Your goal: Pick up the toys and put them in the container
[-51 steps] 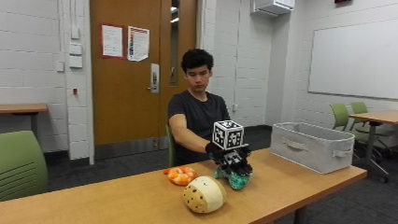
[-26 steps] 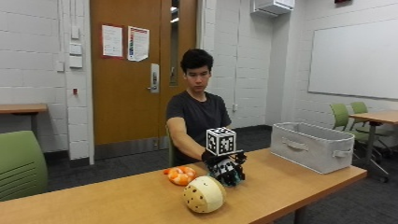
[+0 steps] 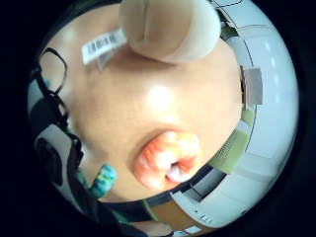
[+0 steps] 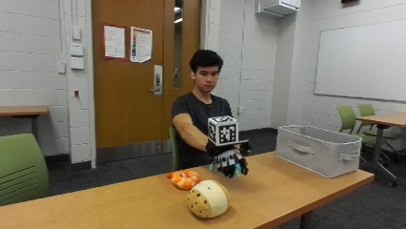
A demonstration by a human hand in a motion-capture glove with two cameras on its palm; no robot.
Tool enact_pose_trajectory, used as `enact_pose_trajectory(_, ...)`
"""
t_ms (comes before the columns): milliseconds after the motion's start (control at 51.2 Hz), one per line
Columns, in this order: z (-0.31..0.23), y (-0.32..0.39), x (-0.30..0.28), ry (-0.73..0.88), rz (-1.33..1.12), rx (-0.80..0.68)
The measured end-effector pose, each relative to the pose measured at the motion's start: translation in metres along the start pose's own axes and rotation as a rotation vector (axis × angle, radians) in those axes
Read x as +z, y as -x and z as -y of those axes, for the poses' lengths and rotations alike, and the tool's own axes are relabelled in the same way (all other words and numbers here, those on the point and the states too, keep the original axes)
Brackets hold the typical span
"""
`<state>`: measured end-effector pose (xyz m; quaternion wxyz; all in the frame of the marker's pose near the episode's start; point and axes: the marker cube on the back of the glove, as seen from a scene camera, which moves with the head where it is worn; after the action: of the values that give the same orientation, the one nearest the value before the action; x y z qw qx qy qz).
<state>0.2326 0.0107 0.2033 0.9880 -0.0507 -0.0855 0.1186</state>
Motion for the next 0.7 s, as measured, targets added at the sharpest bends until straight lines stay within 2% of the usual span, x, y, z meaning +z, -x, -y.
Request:
enact_pose_trajectory(176,-0.001,0.042,-0.087,-0.087,-0.015,-0.042)
enact_pose_trajectory(274,-0.005,0.078,-0.132,-0.195,-0.039,-0.078)
enact_pose_trajectory(391,-0.011,0.127,-0.176,-0.235,-0.023,-0.115)
enact_pose_trajectory(567,-0.040,0.238,-0.224,-0.317,0.044,-0.298)
enact_pose_trajectory(704,-0.072,0.326,-0.233,-0.318,0.066,-0.432)
